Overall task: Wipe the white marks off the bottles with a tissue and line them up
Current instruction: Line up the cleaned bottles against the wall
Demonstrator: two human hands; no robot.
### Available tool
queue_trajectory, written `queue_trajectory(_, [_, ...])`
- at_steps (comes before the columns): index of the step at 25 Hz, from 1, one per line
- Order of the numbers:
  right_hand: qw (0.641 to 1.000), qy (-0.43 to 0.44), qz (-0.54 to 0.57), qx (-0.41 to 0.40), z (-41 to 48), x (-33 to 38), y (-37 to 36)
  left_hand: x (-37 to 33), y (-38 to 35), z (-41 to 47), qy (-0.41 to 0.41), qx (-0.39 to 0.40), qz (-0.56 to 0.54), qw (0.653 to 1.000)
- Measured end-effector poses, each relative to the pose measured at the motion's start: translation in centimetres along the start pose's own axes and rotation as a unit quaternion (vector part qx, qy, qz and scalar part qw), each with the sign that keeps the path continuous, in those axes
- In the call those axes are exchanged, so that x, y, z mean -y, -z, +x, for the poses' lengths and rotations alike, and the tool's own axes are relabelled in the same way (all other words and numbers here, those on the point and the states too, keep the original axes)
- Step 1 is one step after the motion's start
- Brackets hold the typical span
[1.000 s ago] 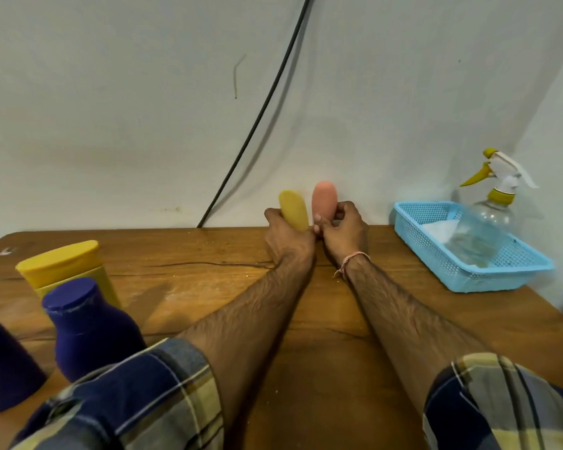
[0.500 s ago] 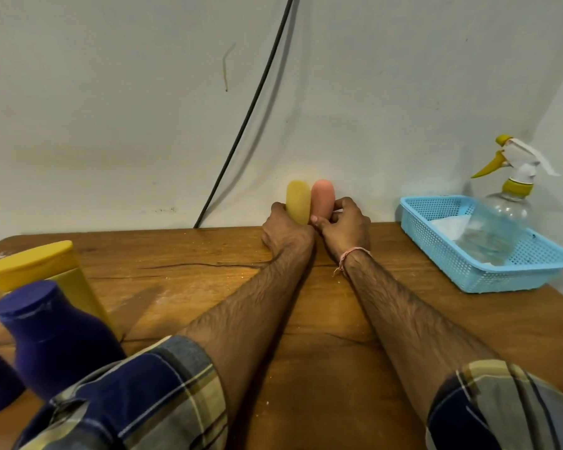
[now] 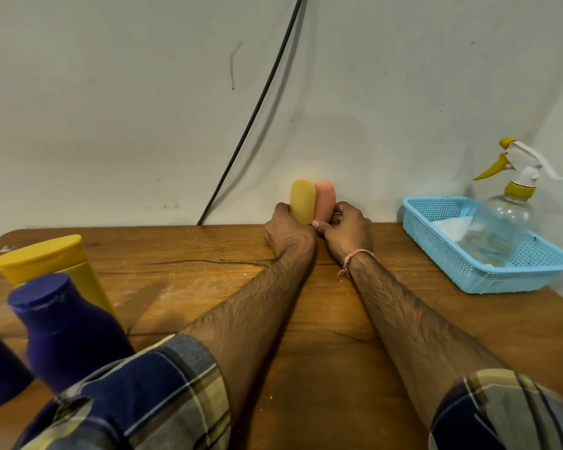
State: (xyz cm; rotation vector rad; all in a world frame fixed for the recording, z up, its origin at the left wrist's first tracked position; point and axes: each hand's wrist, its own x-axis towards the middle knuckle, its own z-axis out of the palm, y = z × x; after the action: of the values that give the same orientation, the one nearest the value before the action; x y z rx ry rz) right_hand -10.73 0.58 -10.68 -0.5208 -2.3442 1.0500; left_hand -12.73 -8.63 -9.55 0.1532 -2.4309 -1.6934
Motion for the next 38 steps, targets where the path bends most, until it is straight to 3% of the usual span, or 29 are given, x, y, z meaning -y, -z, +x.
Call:
queue_trajectory(12, [1.0,0.002,0.004,0.004,-2.1,0.4,0.8,0.7,1.1,-1.2,-0.027,0.026,0.014,0.999])
queue_trajectory(18, [0.998,-0.043,0.047,0.012,-3.5,-0.1,0.8,0.6,2.5,-3.0,-0.002,0.047,0.014,0.999])
queue_trajectory(22, [0.995,-0.078,0.054,-0.007,-7.5,1.1,1.9,0.8,6.2,-7.4,-0.007,0.071,0.007,0.997])
queue_trajectory(26, [0.983,-0.106,0.145,-0.021,-14.3,3.3,2.8,2.8,11.3,-13.7,-0.01,0.113,-0.013,0.993])
queue_trajectory(31, [0.964,-0.093,0.244,0.052,-23.3,8.0,2.7,5.5,20.5,-20.6,0.002,0.158,-0.046,0.986])
queue_trajectory(34, [0.96,-0.048,0.245,0.124,-28.1,10.6,1.9,7.6,26.5,-22.8,0.008,0.115,-0.083,0.99])
queue_trajectory(38, [0.981,0.035,0.123,0.149,-31.7,12.9,-1.3,10.0,34.9,-20.3,-0.002,-0.062,-0.068,0.996])
